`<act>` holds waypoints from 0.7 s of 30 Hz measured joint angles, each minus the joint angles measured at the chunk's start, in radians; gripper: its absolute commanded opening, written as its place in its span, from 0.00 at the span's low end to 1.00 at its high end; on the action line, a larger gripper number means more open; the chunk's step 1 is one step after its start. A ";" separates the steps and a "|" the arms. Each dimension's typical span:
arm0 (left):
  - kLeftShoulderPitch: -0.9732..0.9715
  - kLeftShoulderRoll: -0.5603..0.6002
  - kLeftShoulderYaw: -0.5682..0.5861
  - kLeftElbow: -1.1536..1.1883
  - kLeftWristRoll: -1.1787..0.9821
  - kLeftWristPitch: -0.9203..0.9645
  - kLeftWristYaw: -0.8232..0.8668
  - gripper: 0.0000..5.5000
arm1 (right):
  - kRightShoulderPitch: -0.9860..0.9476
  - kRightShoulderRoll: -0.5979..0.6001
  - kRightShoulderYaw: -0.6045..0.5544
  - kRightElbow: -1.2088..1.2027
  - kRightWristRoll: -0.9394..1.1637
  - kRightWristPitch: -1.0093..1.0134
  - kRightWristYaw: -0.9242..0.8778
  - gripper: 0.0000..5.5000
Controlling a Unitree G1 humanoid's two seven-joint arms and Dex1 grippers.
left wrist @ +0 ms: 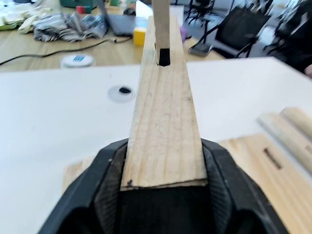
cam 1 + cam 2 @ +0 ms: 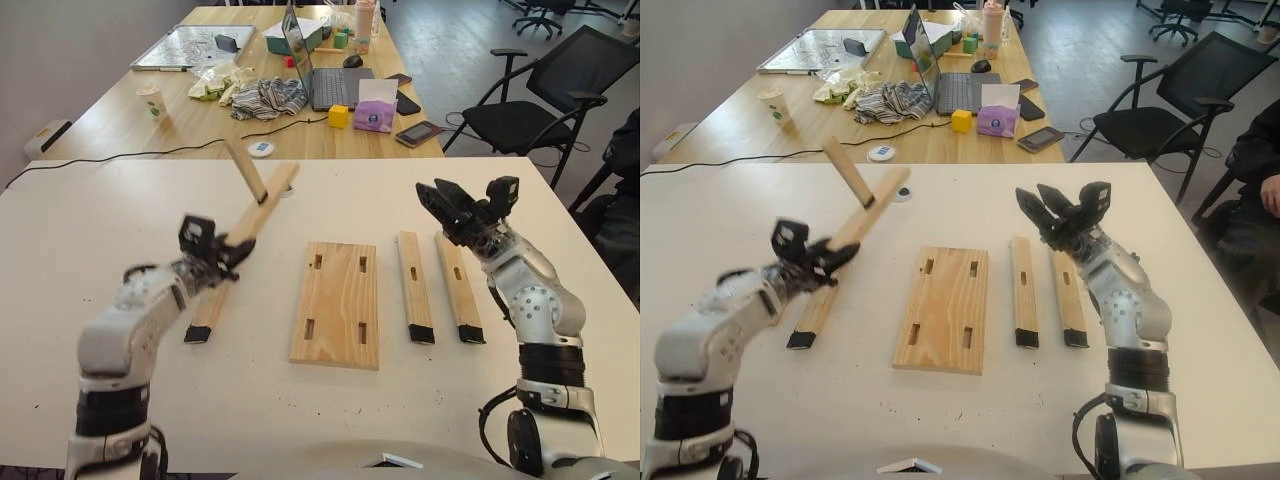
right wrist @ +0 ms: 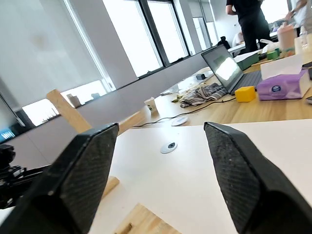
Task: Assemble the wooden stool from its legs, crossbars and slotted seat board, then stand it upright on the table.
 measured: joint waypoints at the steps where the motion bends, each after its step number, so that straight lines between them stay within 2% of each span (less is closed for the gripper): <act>1: -0.040 -0.009 0.027 0.022 -0.064 0.048 -0.012 0.37 | -0.018 0.018 -0.017 0.036 0.036 0.036 -0.003 0.70; 4: -0.158 -0.097 0.105 0.143 -0.315 0.232 -0.040 0.37 | -0.093 0.099 -0.054 0.174 0.168 0.185 -0.008 0.79; 6: -0.167 -0.182 0.146 0.189 -0.461 0.307 -0.015 0.37 | -0.129 0.134 -0.070 0.233 0.254 0.294 0.014 0.84; 11: -0.137 -0.269 0.164 0.208 -0.638 0.349 0.026 0.37 | -0.156 0.151 -0.111 0.266 0.427 0.483 0.058 0.96; 14: -0.108 -0.262 0.158 0.198 -0.659 0.343 0.026 0.37 | -0.157 0.187 -0.130 0.234 0.492 0.528 0.033 0.96; 21: -0.028 -0.250 0.111 0.119 -0.745 0.342 0.030 0.37 | -0.151 0.227 -0.069 0.171 0.469 0.522 -0.001 0.96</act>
